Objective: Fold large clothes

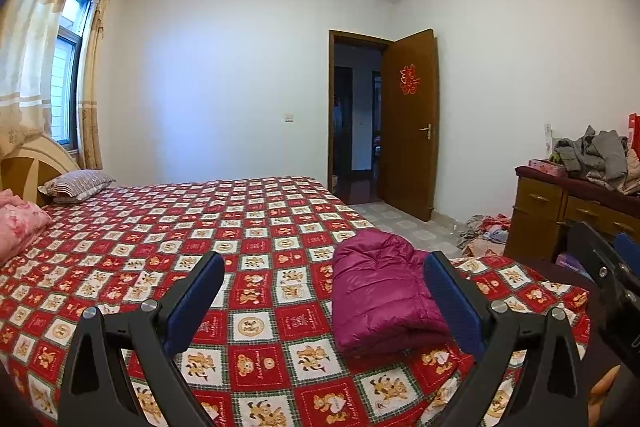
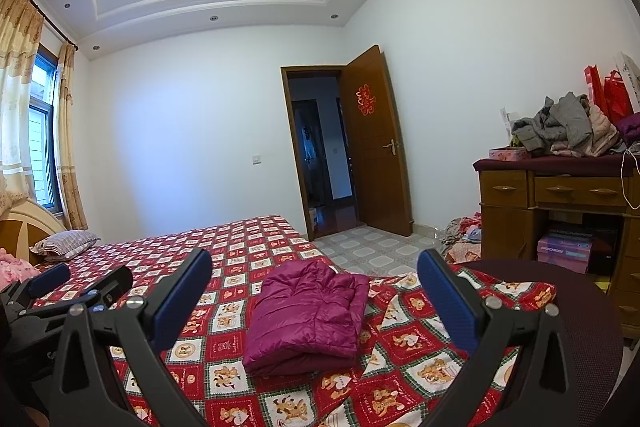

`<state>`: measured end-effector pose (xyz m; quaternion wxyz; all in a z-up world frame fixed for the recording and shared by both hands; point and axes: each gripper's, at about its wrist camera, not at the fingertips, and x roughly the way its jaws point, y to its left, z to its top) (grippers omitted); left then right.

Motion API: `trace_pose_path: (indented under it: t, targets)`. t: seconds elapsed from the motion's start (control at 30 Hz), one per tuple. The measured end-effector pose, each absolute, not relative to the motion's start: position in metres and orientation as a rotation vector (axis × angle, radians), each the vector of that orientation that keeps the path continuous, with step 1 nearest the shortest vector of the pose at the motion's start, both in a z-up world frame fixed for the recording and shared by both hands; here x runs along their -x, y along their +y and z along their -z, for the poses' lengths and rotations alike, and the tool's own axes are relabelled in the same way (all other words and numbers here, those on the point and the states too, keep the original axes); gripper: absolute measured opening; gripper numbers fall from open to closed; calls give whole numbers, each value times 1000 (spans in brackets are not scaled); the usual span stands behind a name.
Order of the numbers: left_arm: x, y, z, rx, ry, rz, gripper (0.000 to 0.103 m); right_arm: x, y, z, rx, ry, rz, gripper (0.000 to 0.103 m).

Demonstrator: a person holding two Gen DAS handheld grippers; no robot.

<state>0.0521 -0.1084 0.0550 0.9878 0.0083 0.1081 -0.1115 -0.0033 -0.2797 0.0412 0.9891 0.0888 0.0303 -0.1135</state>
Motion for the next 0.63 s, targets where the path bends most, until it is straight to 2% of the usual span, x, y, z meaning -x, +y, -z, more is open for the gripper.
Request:
trace_pose_path:
  t: [0.63]
  targets:
    - [-74,-99,-43,-3,284,190,100,-4,-279,-37,-171,99,224,103]
